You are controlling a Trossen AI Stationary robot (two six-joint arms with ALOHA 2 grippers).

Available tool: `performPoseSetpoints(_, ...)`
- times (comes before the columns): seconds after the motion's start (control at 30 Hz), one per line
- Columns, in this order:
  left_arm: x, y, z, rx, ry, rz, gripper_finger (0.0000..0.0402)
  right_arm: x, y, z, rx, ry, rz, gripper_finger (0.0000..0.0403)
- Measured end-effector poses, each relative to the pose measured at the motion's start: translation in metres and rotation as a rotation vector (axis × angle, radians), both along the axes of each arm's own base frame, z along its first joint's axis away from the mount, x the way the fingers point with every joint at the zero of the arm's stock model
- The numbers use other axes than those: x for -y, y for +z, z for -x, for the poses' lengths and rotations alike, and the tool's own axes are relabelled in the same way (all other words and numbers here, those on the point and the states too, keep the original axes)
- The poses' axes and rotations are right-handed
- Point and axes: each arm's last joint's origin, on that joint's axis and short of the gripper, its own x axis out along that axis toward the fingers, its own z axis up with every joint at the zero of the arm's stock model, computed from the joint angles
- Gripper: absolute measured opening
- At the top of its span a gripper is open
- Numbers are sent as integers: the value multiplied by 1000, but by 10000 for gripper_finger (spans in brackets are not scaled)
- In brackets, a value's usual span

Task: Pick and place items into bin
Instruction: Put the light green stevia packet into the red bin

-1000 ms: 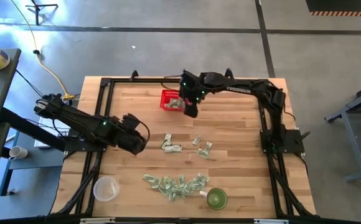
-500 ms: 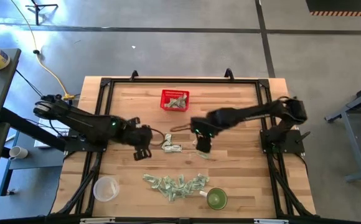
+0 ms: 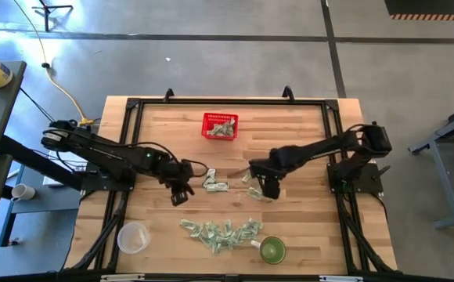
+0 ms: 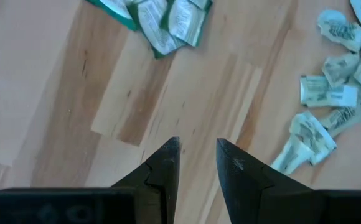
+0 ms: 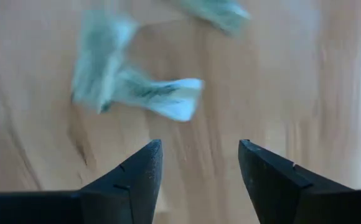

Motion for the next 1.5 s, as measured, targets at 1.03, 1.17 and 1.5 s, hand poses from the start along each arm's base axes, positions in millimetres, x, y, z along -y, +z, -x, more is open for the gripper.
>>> performPoseSetpoints(1.03, -3, 1, -3, 49, 76, -102, 138, -1, -31, -26, 55, 700, 37, 200)
performPoseSetpoints(1.17, -3, 1, -3, 49, 62, -108, 138, -11, -24, -34, 106, 721, 91, 198)
performPoseSetpoints(1.5, -3, 1, -3, 48, 61, -108, 138, -17, -34, -39, 128, 756, 25, 193)
